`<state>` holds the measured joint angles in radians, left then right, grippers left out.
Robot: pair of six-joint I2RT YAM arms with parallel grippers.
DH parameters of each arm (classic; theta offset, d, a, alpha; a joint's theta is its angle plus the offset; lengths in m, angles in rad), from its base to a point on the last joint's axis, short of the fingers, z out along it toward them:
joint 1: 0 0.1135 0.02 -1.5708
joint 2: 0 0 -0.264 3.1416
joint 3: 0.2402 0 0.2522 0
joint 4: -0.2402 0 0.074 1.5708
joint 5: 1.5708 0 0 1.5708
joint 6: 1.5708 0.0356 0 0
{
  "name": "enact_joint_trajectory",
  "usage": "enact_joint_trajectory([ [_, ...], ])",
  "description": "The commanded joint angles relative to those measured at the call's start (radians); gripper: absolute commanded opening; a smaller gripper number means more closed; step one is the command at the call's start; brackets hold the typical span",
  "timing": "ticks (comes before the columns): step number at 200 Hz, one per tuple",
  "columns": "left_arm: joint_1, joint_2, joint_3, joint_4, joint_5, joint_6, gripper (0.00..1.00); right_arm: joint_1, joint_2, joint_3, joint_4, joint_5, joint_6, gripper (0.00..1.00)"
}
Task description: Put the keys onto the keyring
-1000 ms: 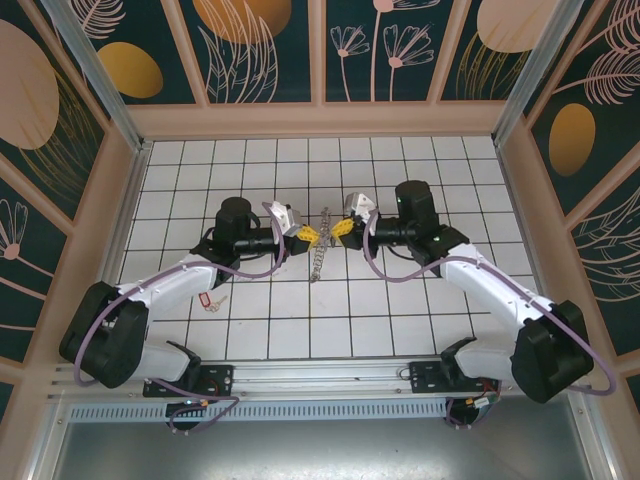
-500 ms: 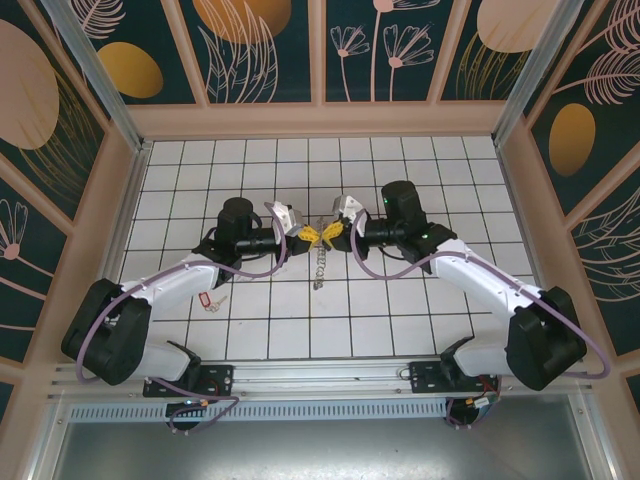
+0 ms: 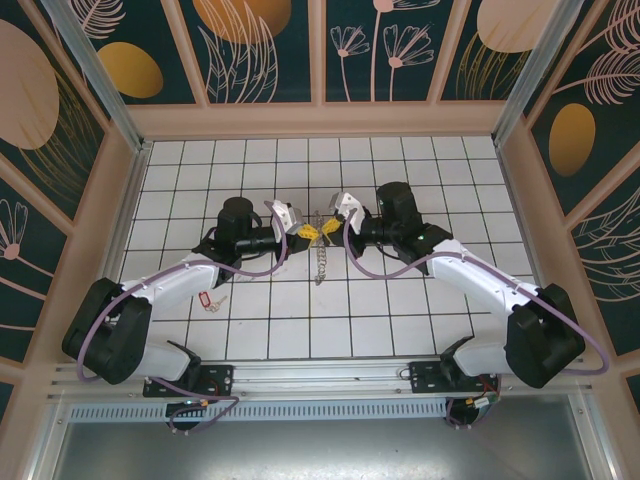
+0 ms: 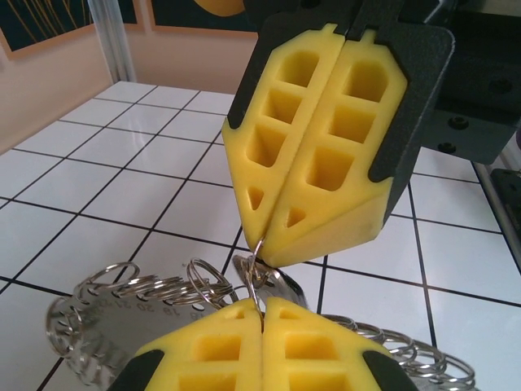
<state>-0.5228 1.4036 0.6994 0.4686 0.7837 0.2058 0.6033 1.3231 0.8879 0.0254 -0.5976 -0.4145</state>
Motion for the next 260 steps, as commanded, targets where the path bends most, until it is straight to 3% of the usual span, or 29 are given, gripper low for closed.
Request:
enact_joint_trajectory([
  [1, -0.008, -0.002, 0.029, 0.048, 0.052, 0.005, 0.00, -0.003, 0.006, 0.010, 0.055, 0.074, 0.041, 0.00],
  [109, -0.009, 0.000, 0.000, 0.101, 0.038, 0.008, 0.00, -0.051, 0.051, 0.033, 0.000, -0.042, 0.150, 0.00],
  [146, -0.009, 0.005, -0.001, 0.110, 0.045, 0.009, 0.00, -0.051, 0.060, 0.029, 0.002, -0.058, 0.142, 0.13],
  [260, -0.009, 0.019, 0.004, 0.083, 0.049, 0.036, 0.00, -0.089, -0.065, -0.053, 0.016, -0.034, -0.055, 0.24],
])
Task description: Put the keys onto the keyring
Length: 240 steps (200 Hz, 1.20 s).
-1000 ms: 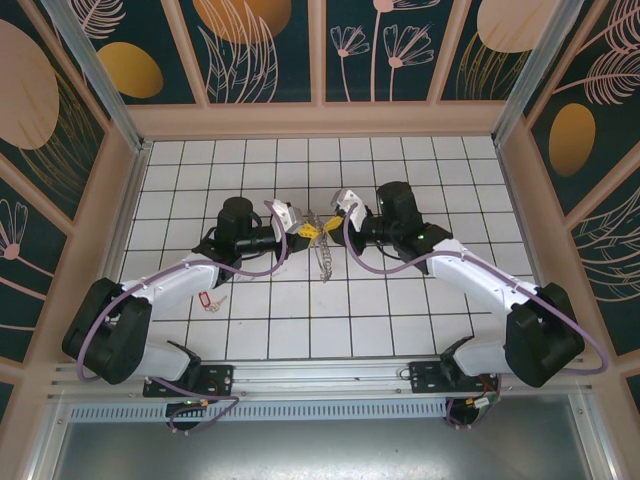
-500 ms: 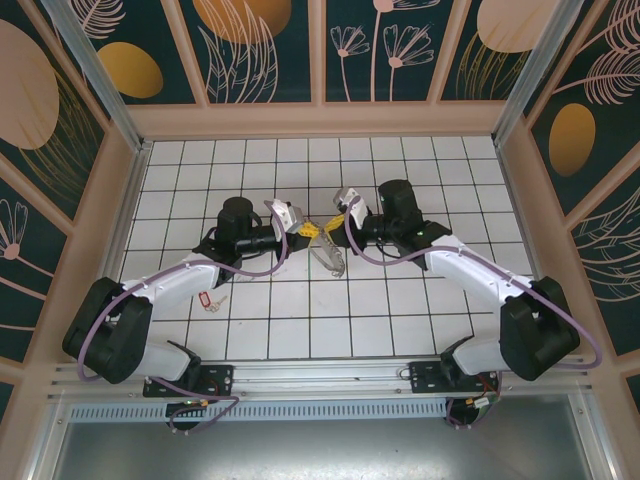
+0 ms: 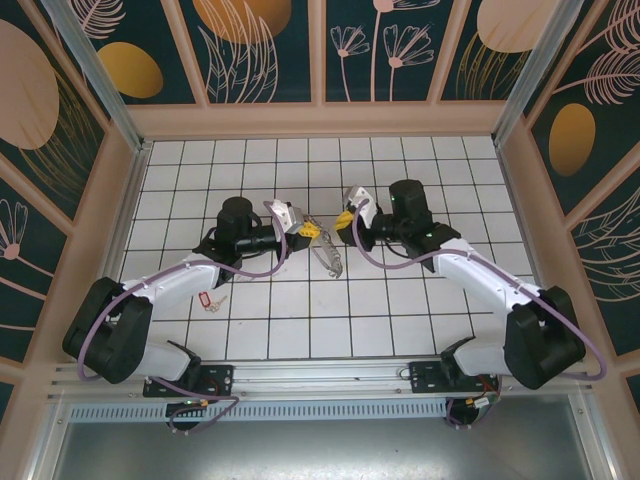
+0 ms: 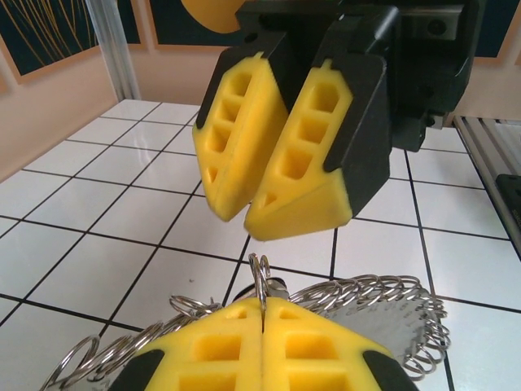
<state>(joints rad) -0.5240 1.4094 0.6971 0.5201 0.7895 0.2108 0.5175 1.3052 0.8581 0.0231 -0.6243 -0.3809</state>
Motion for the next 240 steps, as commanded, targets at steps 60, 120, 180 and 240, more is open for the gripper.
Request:
enact_joint_trajectory([
  [60, -0.007, 0.039, 0.054, -0.053, 0.111, 0.083, 0.00, -0.001, -0.059, -0.026, 0.009, -0.189, -0.232, 0.25],
  [120, -0.007, 0.049, 0.075, -0.070, 0.131, 0.089, 0.00, 0.007, 0.020, 0.030, -0.077, -0.231, -0.281, 0.25],
  [180, -0.008, 0.058, 0.095, -0.114, 0.150, 0.113, 0.00, 0.010, 0.040, 0.022, -0.015, -0.186, -0.278, 0.25],
  [240, -0.008, 0.065, 0.108, -0.127, 0.156, 0.123, 0.00, 0.010, 0.067, 0.030, -0.009, -0.204, -0.278, 0.25],
])
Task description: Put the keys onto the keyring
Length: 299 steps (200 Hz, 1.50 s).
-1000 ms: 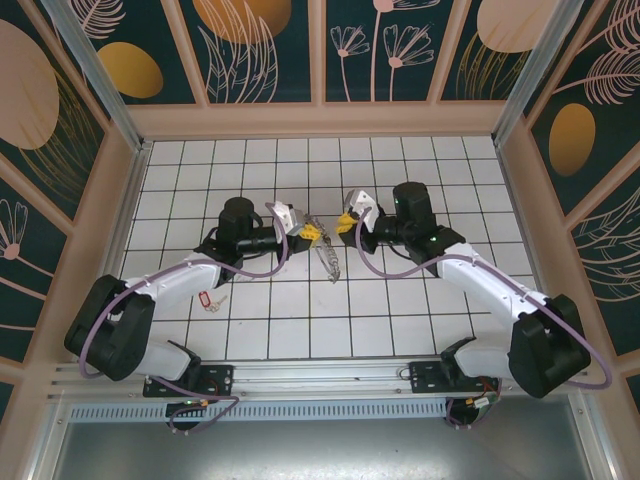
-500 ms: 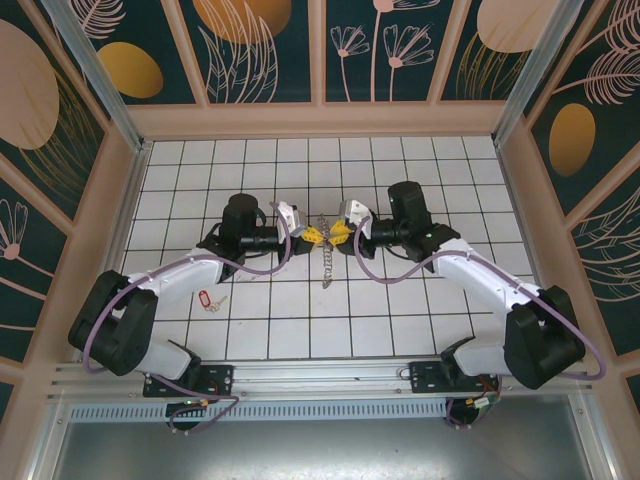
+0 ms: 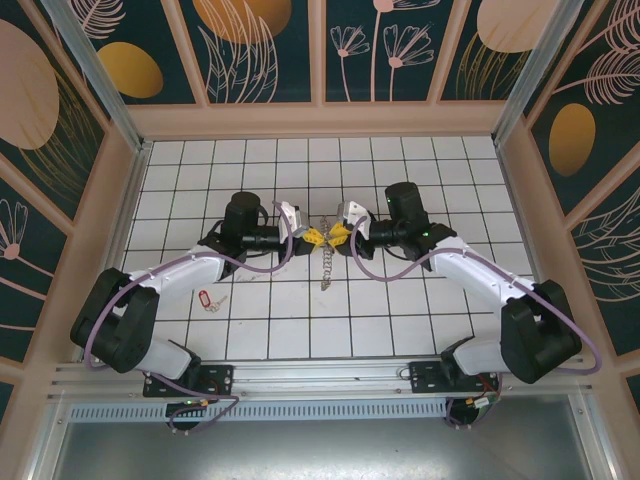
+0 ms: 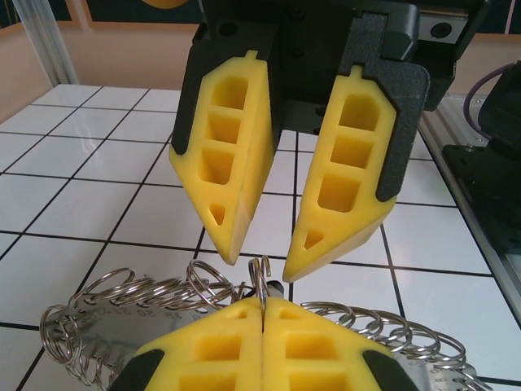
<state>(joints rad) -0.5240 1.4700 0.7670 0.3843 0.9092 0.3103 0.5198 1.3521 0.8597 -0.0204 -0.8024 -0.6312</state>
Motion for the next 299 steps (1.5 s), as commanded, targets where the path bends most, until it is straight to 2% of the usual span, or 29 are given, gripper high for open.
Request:
enact_joint_trajectory([
  [1, -0.008, 0.004, 0.038, 0.008, 0.036, 0.023, 0.00, 0.007, 0.021, 0.029, 0.034, -0.027, -0.028, 0.25],
  [47, -0.007, 0.008, 0.040, 0.008, 0.038, 0.026, 0.00, 0.008, 0.039, 0.039, 0.041, -0.059, -0.013, 0.23],
  [75, -0.007, 0.009, 0.040, 0.011, 0.032, 0.026, 0.00, 0.009, 0.051, 0.052, 0.029, -0.072, -0.006, 0.17],
  [117, -0.007, 0.006, 0.040, 0.010, 0.017, 0.029, 0.00, 0.009, 0.058, 0.070, 0.006, -0.053, -0.007, 0.00],
  [133, -0.008, 0.003, 0.041, -0.015, 0.002, 0.047, 0.00, 0.011, 0.055, 0.078, -0.011, -0.031, -0.018, 0.00],
  [144, -0.008, 0.005, 0.055, -0.067, -0.016, 0.077, 0.06, 0.017, 0.055, 0.090, -0.042, -0.012, -0.036, 0.00],
  [175, -0.008, 0.025, 0.122, -0.258, -0.040, 0.193, 0.13, 0.022, 0.058, 0.119, -0.102, 0.033, -0.068, 0.00],
  [199, -0.008, 0.035, 0.160, -0.343, -0.049, 0.246, 0.17, 0.048, 0.061, 0.137, -0.137, 0.059, -0.084, 0.00],
  [285, -0.008, 0.061, 0.228, -0.395, -0.042, 0.270, 0.18, 0.073, 0.053, 0.174, -0.181, 0.084, -0.087, 0.00],
  [294, -0.007, 0.066, 0.235, -0.400, -0.038, 0.273, 0.16, 0.073, 0.051, 0.178, -0.185, 0.087, -0.087, 0.00],
  [299, -0.008, 0.068, 0.240, -0.405, -0.030, 0.275, 0.11, 0.074, 0.049, 0.178, -0.184, 0.088, -0.085, 0.00],
])
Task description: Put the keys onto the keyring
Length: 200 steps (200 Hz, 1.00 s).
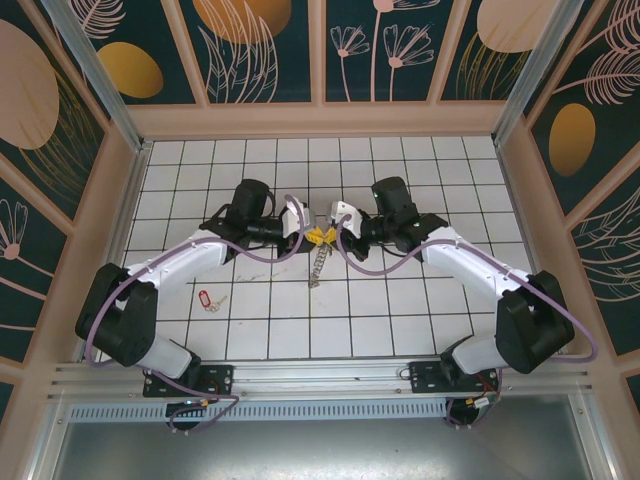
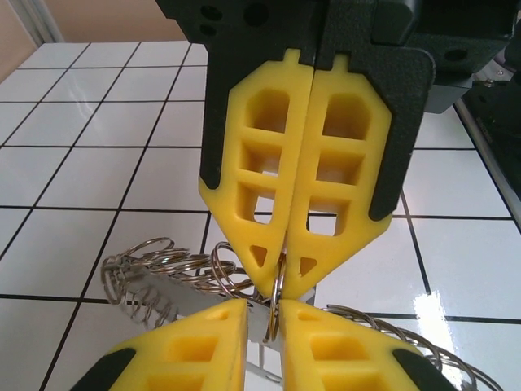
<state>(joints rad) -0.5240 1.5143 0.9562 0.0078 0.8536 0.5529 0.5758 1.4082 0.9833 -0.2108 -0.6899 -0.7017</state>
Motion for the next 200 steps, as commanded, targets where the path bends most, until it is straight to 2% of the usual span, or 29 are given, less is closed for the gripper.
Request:
enact_joint_trajectory([
  [1, -0.008, 0.025, 0.050, -0.029, 0.026, 0.033, 0.10, 0.019, -0.008, 0.054, 0.006, -0.024, -0.015, 0.00],
  [9, -0.007, 0.028, 0.053, -0.030, 0.034, 0.039, 0.00, 0.019, -0.010, 0.053, 0.007, -0.022, -0.015, 0.00],
  [27, -0.007, 0.017, 0.037, 0.013, 0.043, 0.021, 0.00, 0.016, -0.021, 0.036, 0.023, -0.005, -0.012, 0.00],
  [36, -0.007, 0.009, 0.023, 0.047, 0.042, -0.002, 0.00, 0.009, -0.030, 0.016, 0.037, -0.005, -0.013, 0.03],
  [66, -0.007, -0.018, -0.051, 0.209, 0.070, -0.102, 0.00, -0.024, -0.061, -0.062, 0.122, -0.079, 0.014, 0.12],
  [109, -0.007, -0.024, -0.108, 0.429, 0.155, -0.237, 0.00, -0.066, -0.060, -0.093, 0.165, -0.165, 0.046, 0.14],
  [169, -0.007, -0.026, -0.134, 0.510, 0.182, -0.288, 0.00, -0.097, -0.065, -0.115, 0.206, -0.204, 0.063, 0.15],
  [192, -0.007, -0.025, -0.130, 0.502, 0.180, -0.289, 0.00, -0.097, -0.070, -0.116, 0.230, -0.207, 0.085, 0.12],
  [200, -0.007, -0.023, -0.126, 0.484, 0.177, -0.280, 0.00, -0.100, -0.075, -0.118, 0.244, -0.210, 0.097, 0.07],
])
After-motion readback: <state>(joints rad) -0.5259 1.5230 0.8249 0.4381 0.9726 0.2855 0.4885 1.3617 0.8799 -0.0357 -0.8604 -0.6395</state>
